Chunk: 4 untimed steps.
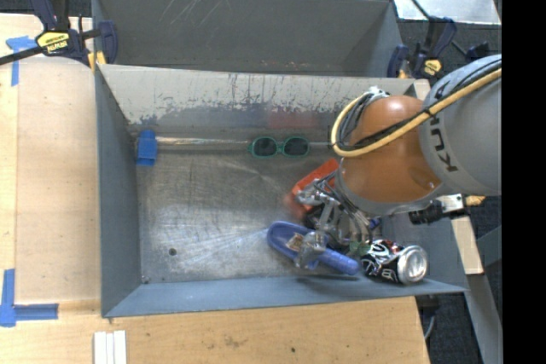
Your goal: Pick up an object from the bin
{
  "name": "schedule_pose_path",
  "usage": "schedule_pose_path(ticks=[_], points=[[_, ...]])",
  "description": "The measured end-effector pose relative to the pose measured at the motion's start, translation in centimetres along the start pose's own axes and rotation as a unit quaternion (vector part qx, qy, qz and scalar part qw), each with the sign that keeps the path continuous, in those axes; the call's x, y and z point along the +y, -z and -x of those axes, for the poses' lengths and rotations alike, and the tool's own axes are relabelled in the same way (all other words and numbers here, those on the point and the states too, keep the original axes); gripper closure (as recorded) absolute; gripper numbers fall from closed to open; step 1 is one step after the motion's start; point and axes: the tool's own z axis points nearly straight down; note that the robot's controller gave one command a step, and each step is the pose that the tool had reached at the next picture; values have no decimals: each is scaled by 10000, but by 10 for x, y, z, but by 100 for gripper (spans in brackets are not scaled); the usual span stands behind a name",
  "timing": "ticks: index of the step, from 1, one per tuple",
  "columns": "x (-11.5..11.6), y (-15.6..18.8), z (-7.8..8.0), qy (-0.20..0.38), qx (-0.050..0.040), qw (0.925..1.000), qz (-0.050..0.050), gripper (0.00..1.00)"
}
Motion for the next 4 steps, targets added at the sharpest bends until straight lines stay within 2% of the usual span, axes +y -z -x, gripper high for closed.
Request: schedule_pose_path(ticks=[1,2,4], points=[[6,-19,-2,351,19,9994,-5,0],[-55,-26,55,145,13,9999,20,100],[-55,-23,54,148,15,9999,17,100]])
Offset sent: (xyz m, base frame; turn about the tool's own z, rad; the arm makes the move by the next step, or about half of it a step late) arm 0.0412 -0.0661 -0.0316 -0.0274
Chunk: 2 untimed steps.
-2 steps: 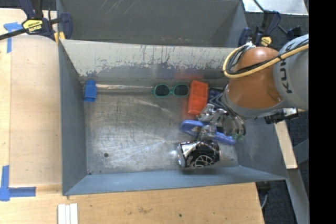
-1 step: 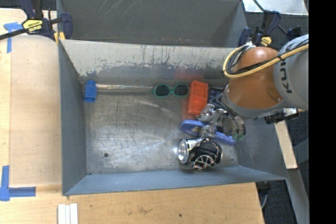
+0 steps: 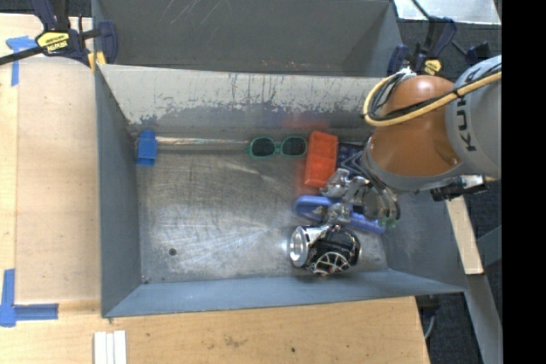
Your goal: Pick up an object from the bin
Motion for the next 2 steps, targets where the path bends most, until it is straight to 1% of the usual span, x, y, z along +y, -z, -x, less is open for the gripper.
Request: schedule_pose_path(ticks=[1,2], points=[[-1,14,-2,-1,34,10000,-10,100],[-1,38,-2,-4,35,10000,-18,100]])
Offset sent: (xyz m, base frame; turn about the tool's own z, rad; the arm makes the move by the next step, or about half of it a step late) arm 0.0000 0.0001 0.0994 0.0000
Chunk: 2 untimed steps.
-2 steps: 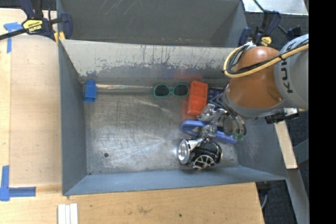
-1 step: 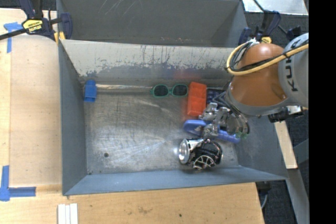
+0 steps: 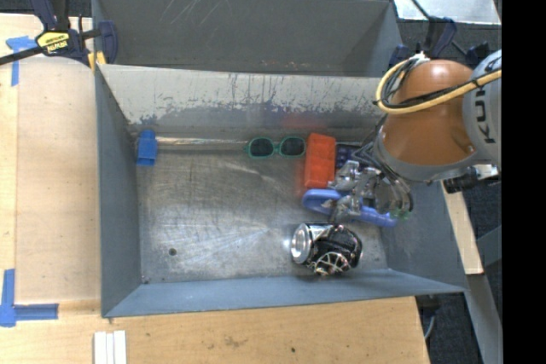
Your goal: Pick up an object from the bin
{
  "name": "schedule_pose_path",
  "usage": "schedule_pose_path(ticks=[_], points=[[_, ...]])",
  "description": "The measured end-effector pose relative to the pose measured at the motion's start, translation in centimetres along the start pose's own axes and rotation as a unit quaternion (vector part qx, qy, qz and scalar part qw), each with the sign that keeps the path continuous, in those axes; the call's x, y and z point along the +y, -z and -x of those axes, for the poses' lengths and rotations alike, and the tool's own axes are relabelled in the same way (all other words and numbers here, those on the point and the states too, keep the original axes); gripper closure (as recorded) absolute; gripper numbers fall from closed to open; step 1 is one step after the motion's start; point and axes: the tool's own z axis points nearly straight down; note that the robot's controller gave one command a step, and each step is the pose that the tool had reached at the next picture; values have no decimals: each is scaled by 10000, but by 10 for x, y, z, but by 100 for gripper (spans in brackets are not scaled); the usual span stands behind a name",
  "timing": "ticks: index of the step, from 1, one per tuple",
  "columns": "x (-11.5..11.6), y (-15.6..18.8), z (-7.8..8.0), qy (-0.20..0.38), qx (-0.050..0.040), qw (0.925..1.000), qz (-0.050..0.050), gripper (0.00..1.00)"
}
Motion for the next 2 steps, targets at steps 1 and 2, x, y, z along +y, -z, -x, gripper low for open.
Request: schedule_pose_path(ticks=[1,2], points=[[0,21,1,-1,-36,10000,-1,100],[0,35,2,-1,-50,10000,0,100]])
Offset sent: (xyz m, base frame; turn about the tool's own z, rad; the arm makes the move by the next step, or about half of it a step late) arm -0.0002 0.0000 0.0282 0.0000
